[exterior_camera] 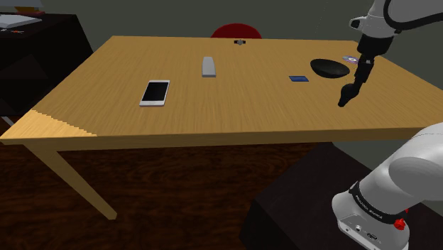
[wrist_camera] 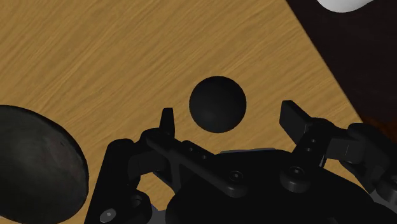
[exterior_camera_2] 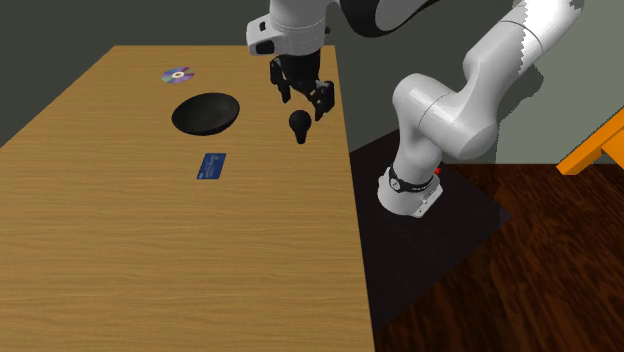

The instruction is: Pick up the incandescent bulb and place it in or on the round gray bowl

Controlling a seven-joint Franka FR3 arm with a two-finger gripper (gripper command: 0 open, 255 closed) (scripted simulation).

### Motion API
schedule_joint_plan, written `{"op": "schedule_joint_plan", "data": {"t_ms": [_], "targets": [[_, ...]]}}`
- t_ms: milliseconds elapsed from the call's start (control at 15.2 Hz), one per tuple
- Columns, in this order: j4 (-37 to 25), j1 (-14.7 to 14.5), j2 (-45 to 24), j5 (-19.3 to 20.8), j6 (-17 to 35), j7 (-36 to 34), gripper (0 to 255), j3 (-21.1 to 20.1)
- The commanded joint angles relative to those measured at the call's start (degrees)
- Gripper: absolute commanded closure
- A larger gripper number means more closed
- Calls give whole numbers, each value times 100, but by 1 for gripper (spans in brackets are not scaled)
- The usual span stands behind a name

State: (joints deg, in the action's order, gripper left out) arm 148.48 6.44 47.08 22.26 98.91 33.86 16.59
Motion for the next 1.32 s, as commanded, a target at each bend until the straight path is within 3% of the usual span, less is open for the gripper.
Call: {"op": "schedule_joint_plan", "data": {"t_ms": [0,396,924,990,1254], "targets": [[151,33,-9,107,174,70,0,97],[532,105,-46,268,602,45,0,256],[532,105,-46,268,600,46,0,256],[532,105,-46,268,600,46,255,256],[532,105,-46,268,600,46,255,256]]}}
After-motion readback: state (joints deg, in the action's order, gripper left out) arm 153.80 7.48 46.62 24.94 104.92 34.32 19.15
